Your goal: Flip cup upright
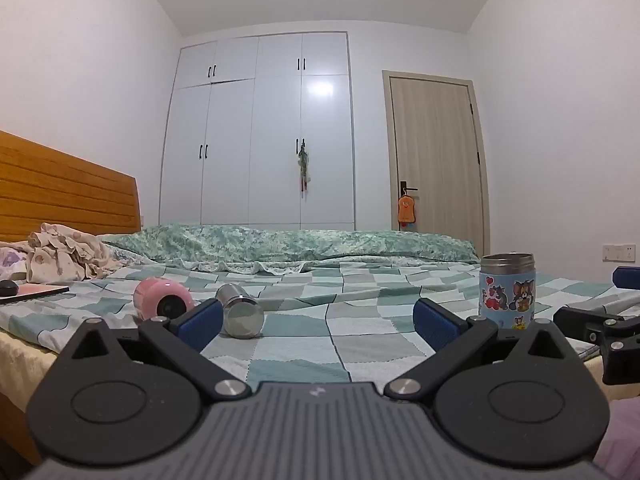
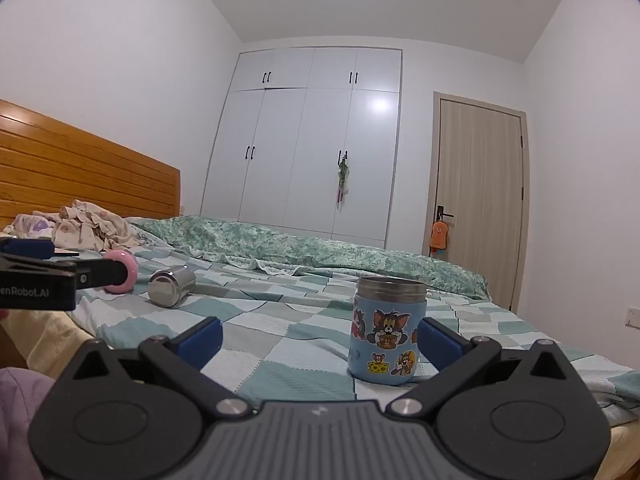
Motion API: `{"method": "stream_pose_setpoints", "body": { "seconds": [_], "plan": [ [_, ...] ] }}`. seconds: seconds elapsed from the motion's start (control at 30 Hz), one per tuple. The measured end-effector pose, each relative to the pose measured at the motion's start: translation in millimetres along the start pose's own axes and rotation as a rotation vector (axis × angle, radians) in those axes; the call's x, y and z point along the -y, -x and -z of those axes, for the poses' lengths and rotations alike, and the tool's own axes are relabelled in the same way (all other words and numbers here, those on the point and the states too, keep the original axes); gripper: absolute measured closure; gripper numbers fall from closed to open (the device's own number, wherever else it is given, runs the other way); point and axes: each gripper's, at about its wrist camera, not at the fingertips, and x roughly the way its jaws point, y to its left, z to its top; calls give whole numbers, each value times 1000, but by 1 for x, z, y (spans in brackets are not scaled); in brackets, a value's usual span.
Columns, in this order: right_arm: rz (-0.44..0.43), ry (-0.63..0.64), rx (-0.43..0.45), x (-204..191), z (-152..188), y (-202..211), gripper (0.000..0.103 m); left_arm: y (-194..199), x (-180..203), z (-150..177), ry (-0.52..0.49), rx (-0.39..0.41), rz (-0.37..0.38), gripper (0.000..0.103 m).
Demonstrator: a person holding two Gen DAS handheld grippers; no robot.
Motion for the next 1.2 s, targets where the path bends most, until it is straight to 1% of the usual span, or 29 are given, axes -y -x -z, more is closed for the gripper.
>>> {"method": "stream_pose_setpoints", "body": {
  "seconds": [1.2],
  "plan": [
    [0, 0, 2, 0, 0, 1, 0, 1, 0, 1, 3, 14, 2, 0]
  ]
}}
